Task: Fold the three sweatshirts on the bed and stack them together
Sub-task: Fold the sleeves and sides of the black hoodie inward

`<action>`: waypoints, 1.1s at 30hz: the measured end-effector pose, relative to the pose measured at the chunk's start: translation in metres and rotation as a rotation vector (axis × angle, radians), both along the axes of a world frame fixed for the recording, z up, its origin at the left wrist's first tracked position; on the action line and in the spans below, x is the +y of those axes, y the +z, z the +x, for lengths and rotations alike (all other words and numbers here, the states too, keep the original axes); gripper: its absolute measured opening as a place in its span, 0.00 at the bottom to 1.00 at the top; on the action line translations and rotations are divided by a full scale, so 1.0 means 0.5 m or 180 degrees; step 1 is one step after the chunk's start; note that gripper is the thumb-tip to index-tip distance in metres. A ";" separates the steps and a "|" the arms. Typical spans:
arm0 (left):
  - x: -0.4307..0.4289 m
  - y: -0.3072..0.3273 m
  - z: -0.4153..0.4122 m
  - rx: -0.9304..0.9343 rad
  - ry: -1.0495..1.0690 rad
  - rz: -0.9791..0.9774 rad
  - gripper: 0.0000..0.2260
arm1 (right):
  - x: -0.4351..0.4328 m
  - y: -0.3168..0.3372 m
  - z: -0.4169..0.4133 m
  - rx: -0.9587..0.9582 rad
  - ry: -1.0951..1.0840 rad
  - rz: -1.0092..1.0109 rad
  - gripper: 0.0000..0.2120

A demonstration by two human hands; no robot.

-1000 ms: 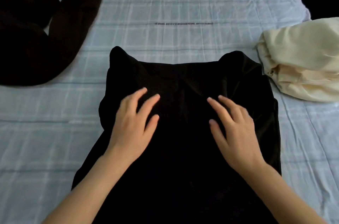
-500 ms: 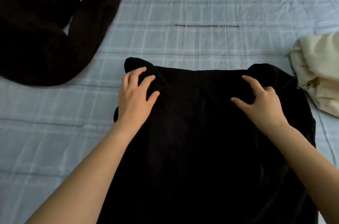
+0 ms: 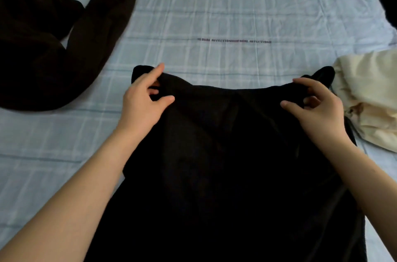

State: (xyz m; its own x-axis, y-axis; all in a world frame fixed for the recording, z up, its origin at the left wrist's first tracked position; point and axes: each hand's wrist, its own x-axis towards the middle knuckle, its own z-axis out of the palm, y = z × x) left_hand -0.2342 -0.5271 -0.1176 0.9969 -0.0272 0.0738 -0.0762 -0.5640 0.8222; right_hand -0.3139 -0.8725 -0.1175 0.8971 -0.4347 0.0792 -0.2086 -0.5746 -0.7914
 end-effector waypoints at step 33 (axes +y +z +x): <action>-0.144 -0.115 -0.286 0.0186 -0.1406 0.2348 0.27 | 0.229 -0.125 -0.223 0.1074 0.0950 -0.1982 0.28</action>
State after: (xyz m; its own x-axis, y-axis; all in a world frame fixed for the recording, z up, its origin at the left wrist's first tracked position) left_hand -0.3774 -0.5991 -0.1751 0.8853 -0.4342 -0.1666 -0.3835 -0.8842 0.2667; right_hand -0.4256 -0.7582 -0.1801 0.9884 -0.1352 -0.0688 -0.1474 -0.9633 -0.2244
